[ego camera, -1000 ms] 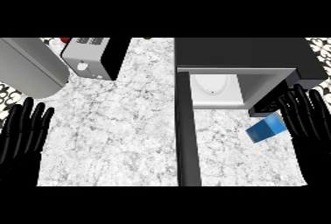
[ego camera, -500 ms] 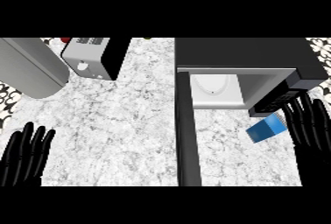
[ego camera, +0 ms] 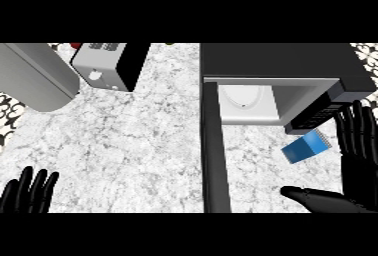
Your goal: Pick up the milk, place it into the microwave and close the microwave
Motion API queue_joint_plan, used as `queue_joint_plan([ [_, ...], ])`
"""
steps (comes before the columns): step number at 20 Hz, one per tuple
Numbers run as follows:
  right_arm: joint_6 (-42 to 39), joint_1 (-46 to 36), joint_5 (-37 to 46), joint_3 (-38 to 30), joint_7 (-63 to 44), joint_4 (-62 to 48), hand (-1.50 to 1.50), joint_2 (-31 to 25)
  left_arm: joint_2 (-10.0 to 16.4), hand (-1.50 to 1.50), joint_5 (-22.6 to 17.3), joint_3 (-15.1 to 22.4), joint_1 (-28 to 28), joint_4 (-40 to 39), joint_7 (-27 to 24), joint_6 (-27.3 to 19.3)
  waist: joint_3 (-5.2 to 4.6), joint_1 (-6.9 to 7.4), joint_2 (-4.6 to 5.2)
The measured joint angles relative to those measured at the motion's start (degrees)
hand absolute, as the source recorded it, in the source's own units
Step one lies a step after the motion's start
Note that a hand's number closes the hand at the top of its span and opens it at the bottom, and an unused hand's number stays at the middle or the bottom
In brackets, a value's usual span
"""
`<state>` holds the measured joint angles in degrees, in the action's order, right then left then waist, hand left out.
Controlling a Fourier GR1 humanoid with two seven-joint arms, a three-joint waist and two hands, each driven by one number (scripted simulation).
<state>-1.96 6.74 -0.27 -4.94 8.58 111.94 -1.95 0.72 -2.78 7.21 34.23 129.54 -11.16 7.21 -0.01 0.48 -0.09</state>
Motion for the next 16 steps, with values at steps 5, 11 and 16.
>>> queue_joint_plan([
  [5,0.5,-0.9,0.8,-1.4,3.8,-5.6,-1.50,-0.1,0.3,-1.50,0.0,0.1,1.4,2.0,0.6,0.5,0.02,-0.11,0.03],
  [11,0.2,-2.8,0.2,-5.5,8.2,-13.6,-1.50,-2.1,0.6,-1.50,-0.4,-0.8,3.5,0.9,-2.2,1.9,0.03,-0.07,0.03],
  [16,1.2,-4.7,1.5,-8.3,12.8,-21.2,-1.50,-3.8,0.3,-1.50,0.4,0.5,5.3,1.0,-4.0,2.3,0.02,0.00,0.04],
])
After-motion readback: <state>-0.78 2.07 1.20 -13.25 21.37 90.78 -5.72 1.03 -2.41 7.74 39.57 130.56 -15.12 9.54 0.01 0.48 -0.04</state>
